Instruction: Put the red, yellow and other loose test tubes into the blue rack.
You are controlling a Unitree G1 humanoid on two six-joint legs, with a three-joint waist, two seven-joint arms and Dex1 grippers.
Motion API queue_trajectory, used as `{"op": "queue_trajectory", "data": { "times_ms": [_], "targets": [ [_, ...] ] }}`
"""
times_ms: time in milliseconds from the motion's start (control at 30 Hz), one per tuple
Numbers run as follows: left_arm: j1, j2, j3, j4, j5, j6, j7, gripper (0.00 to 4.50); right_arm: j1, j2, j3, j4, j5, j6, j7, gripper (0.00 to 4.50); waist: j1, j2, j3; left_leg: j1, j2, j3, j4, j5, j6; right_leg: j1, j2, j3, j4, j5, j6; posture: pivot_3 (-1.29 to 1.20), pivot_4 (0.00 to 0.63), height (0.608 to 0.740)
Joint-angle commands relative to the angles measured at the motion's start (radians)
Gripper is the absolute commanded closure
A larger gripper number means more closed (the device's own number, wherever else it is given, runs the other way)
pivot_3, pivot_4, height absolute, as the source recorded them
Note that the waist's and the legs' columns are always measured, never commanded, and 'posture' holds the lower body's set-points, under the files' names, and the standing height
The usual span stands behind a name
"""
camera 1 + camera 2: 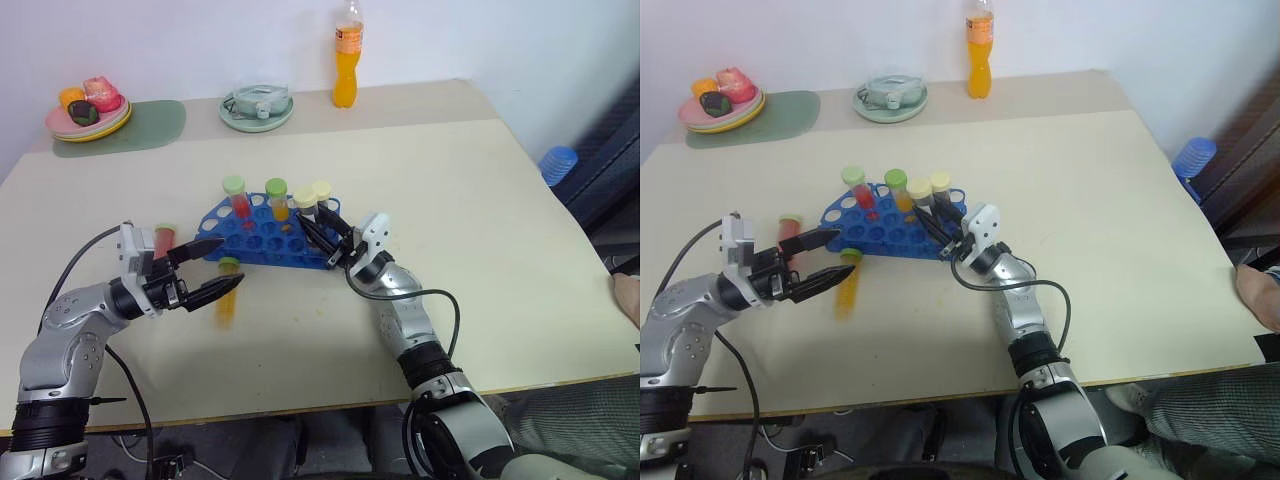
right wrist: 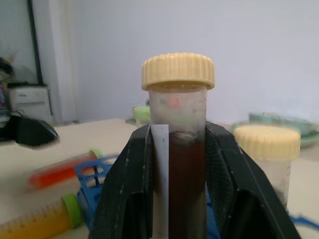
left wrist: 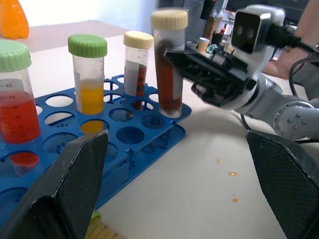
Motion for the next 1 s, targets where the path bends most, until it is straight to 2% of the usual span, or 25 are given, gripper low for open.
{"op": "queue_trajectory", "data": {
  "times_ms": [33, 267, 333, 433, 467, 500, 533, 767, 1000],
  "targets": [
    [-0.003, 0.011, 0.024, -0.027, -0.015, -0.005, -0.003, 0.00, -0.018, 0.008, 0.003, 0.035, -0.020, -0.010, -0.016, 3.67, 0.000, 0.000, 0.000, 0.000, 0.000, 0.000, 0.000, 0.000, 0.000, 0.000, 0.000, 0.000, 0.000, 0.000, 0.000, 0.00, 0.150, 0.740],
    [0.004, 0.008, 0.027, -0.046, -0.020, 0.004, 0.012, 0.00, -0.034, 0.013, -0.023, 0.077, 0.004, -0.028, -0.016, 3.67, 0.000, 0.000, 0.000, 0.002, 0.006, 0.003, 0.000, -0.002, -0.003, 0.001, 0.006, 0.000, 0.000, 0.002, -0.004, 0.00, 0.150, 0.740],
    [0.006, 0.006, 0.026, -0.053, -0.021, 0.008, 0.017, 0.00, -0.031, 0.010, -0.029, 0.076, 0.017, -0.031, -0.001, 2.63, 0.000, 0.000, 0.000, 0.003, 0.008, 0.004, 0.000, -0.002, -0.004, 0.001, 0.007, 0.000, 0.000, 0.003, -0.005, 0.00, 0.150, 0.740],
    [0.004, 0.003, 0.023, -0.060, -0.022, 0.014, 0.026, 0.00, -0.028, 0.000, -0.032, 0.078, 0.003, -0.053, -0.006, 1.32, 0.000, 0.000, 0.000, 0.004, 0.009, 0.004, 0.000, -0.002, -0.004, 0.001, 0.008, 0.000, 0.000, 0.003, -0.005, 0.00, 0.150, 0.740],
    [0.001, 0.002, 0.022, -0.061, -0.023, 0.016, 0.028, 0.00, -0.027, -0.005, -0.033, 0.079, -0.014, -0.069, -0.021, 0.74, 0.000, 0.000, 0.000, 0.004, 0.009, 0.005, 0.000, -0.002, -0.005, 0.001, 0.008, 0.000, 0.000, 0.003, -0.005, 0.00, 0.150, 0.740],
    [-0.001, 0.002, 0.022, -0.061, -0.024, 0.017, 0.029, 0.00, -0.027, -0.009, -0.034, 0.081, -0.025, -0.080, -0.032, 0.31, 0.000, 0.000, 0.000, 0.004, 0.009, 0.005, 0.000, -0.002, -0.005, 0.001, 0.008, 0.000, 0.000, 0.003, -0.005, 0.00, 0.150, 0.740],
    [-0.004, 0.002, 0.021, -0.062, -0.025, 0.020, 0.033, 0.00, -0.024, -0.015, -0.034, 0.080, -0.034, -0.087, -0.041, 0.08, 0.000, 0.000, 0.000, 0.004, 0.009, 0.005, 0.000, -0.003, -0.005, 0.001, 0.008, 0.000, 0.000, 0.003, -0.005, 0.00, 0.150, 0.740],
    [-0.023, -0.018, 0.039, -0.091, -0.067, 0.077, 0.103, 0.00, 0.039, -0.083, -0.017, -0.028, -0.047, -0.057, -0.022, 0.08, 0.003, 0.000, 0.000, 0.003, 0.009, 0.005, 0.000, -0.003, -0.005, 0.001, 0.008, 0.000, 0.000, 0.003, -0.005, 0.00, 0.150, 0.740],
    [0.061, -0.038, 0.097, -0.263, -0.131, 0.237, 0.354, 0.00, 0.199, -0.247, -0.001, -0.331, -0.012, 0.123, 0.043, 0.08, 0.006, 0.000, 0.000, 0.003, 0.010, 0.005, 0.000, -0.003, -0.005, 0.000, 0.008, 0.000, -0.001, 0.003, -0.005, 0.00, 0.150, 0.740]
  ]
}}
